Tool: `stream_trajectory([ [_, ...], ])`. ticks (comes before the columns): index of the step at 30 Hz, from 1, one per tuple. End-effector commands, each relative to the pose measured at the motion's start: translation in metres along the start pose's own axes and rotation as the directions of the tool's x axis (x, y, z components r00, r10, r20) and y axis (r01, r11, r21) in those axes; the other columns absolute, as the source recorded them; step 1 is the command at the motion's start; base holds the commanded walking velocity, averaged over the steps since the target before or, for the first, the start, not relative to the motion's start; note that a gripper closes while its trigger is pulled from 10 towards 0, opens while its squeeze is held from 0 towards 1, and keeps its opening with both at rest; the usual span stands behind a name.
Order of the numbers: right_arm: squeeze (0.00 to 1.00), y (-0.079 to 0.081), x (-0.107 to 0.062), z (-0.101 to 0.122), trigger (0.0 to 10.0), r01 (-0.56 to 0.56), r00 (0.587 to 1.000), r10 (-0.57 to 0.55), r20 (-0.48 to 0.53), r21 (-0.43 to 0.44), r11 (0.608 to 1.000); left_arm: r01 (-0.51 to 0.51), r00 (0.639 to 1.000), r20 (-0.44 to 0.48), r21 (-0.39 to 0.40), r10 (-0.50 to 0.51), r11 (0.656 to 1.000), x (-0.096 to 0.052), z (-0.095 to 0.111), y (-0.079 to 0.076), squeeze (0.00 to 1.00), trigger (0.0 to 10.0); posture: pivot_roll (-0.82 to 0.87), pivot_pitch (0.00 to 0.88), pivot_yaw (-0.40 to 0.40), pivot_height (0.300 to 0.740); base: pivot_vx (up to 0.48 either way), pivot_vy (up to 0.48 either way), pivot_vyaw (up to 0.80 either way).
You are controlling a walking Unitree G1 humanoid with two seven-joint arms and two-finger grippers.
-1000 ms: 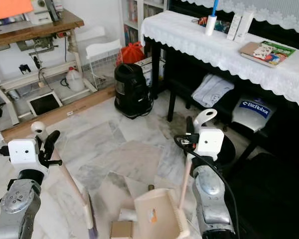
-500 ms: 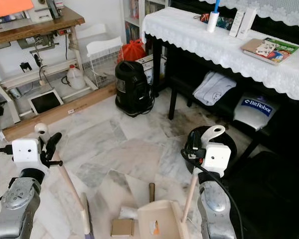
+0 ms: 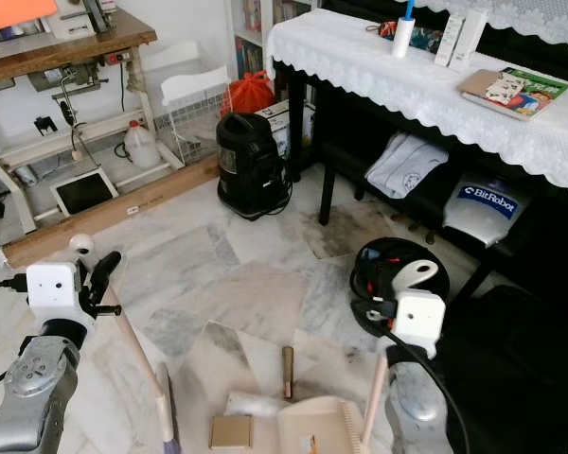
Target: Sweep floor
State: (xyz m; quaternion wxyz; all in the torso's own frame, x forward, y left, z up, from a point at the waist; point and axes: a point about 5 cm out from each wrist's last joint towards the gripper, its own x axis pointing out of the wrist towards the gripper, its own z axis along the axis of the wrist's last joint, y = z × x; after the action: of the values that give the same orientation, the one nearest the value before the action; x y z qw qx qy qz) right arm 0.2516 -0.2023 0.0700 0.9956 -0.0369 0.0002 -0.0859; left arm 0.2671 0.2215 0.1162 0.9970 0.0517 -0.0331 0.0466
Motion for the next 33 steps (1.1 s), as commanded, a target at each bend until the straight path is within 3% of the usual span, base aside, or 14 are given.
stream_trajectory([
  [1,0.00,-0.003,0.000,0.008,10.0,0.013,1.000,-0.013,0.024,0.029,0.999,0.002,0.999,0.043,0.004,-0.002,1.000,0.003,0.007,0.000,0.00,10.0,-0.04,0.102,0.020,0.740,0.000,0.000,0.00],
  [17,0.00,-0.003,0.003,-0.010,10.0,0.006,0.983,0.003,-0.181,0.046,0.999,-0.010,0.999,0.030,-0.002,0.010,1.000,0.003,0.003,0.000,0.00,10.0,-0.05,0.097,0.003,0.740,0.000,0.000,0.00],
  [24,0.00,-0.002,0.006,-0.018,10.0,0.007,0.982,0.003,-0.190,0.050,0.999,-0.004,1.000,0.028,-0.007,0.004,1.000,0.003,0.003,-0.003,0.00,10.0,-0.04,0.102,0.006,0.740,0.000,0.000,0.00],
  [33,0.00,0.008,0.013,-0.017,10.0,-0.001,0.992,0.006,-0.129,0.040,0.999,0.014,1.000,-0.011,0.004,-0.014,1.000,0.002,-0.003,-0.001,0.00,10.0,-0.03,0.110,0.015,0.740,0.000,0.000,0.00],
])
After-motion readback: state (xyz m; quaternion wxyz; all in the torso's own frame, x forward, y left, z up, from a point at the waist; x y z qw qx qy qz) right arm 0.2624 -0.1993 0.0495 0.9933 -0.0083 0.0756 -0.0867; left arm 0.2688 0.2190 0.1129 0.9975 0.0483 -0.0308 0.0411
